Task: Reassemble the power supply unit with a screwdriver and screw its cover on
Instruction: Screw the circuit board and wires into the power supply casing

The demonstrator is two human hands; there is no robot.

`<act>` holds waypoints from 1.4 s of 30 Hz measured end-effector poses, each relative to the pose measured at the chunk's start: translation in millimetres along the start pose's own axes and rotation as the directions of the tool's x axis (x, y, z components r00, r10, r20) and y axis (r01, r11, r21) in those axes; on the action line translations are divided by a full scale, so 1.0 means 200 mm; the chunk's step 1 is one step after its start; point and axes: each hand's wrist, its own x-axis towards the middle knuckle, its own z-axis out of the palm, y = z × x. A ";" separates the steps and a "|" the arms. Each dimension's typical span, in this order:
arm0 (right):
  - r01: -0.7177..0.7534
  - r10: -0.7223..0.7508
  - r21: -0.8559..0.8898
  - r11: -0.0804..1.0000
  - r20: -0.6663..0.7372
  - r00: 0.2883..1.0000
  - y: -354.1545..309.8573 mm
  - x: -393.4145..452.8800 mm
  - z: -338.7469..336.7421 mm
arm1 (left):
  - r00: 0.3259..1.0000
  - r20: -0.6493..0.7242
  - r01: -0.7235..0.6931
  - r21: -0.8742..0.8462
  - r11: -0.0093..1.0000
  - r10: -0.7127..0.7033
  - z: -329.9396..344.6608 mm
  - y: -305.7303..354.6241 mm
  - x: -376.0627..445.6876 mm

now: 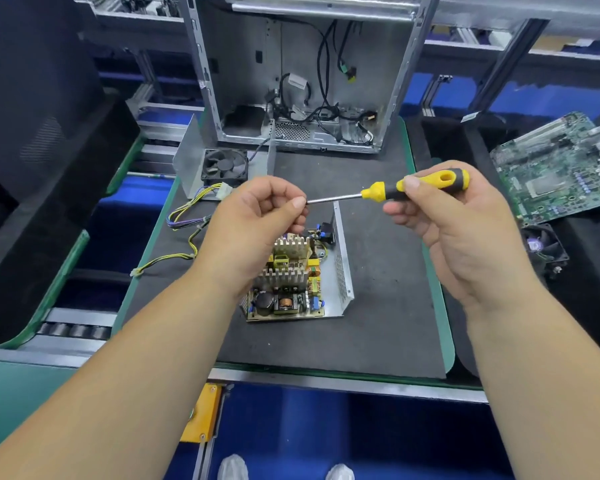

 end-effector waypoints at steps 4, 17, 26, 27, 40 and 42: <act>-0.049 0.052 0.065 0.997 -0.037 0.998 0.05 0.03 0.01 | 0.999 -0.006 -0.045 -0.018 0.999 0.045 0.01 -0.02 0.02; -0.051 0.059 0.065 0.997 -0.129 0.990 0.04 -0.03 -0.05 | 0.978 0.204 -0.189 0.749 0.635 0.050 -0.12 -0.08 -0.08; 0.117 -0.072 -0.633 0.765 0.096 0.993 0.04 -0.23 -0.06 | 0.933 0.360 -0.339 0.887 0.313 -0.009 -0.09 -0.15 -0.07; 0.123 -0.053 -0.684 0.719 0.123 0.991 0.05 -0.24 -0.04 | 0.939 0.344 -0.322 0.884 0.337 -0.005 -0.08 -0.16 -0.07; 0.164 0.059 -0.839 0.519 0.226 0.972 0.16 -0.26 0.03 | 0.955 0.293 -0.285 0.860 0.423 0.048 -0.09 -0.18 -0.08; 0.164 0.061 -0.844 0.511 0.226 0.972 0.16 -0.26 0.04 | 0.955 0.290 -0.285 0.856 0.432 0.056 -0.09 -0.18 -0.08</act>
